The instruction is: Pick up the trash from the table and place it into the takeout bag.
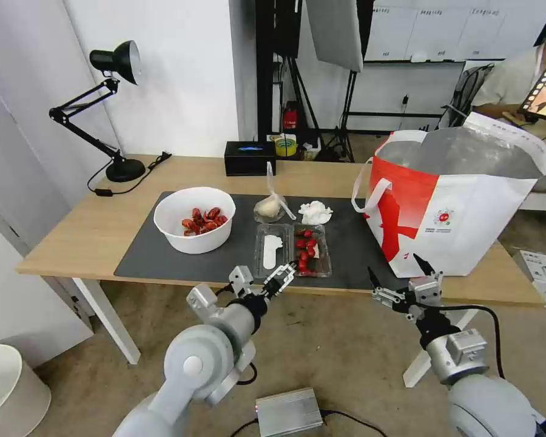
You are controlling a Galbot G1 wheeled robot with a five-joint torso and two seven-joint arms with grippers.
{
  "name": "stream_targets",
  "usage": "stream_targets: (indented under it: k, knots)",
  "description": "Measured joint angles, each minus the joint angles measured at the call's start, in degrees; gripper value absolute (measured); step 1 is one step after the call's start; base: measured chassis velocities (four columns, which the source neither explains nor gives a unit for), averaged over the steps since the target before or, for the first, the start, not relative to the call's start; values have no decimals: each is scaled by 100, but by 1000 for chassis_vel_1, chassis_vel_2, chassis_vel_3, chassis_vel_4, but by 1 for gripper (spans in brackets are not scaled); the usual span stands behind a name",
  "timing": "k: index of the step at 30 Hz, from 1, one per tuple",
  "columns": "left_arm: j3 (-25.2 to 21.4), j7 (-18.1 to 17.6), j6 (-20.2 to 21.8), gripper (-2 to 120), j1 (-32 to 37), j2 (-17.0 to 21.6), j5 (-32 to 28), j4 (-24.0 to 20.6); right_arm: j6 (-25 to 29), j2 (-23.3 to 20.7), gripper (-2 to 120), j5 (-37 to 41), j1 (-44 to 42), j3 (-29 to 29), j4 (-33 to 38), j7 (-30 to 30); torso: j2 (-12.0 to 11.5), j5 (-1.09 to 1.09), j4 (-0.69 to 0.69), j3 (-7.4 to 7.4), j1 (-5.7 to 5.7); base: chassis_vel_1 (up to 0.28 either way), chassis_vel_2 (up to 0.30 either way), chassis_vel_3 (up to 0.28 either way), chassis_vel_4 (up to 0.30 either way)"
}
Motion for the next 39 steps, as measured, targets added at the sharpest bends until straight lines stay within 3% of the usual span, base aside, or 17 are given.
stream_targets:
  k: [21,39]
  knots:
    - [348,-324,-45,100,-666,-210,-84,721,5,107,100,-27,56,-12,-120,27,1,0,0,0,0,0,0,0,0]
    - [423,-391,-128,100,-890,-291,-40,949,27,190,100,-120,-3,-39,-135,45,1,0,0,0,0,0,0,0,0]
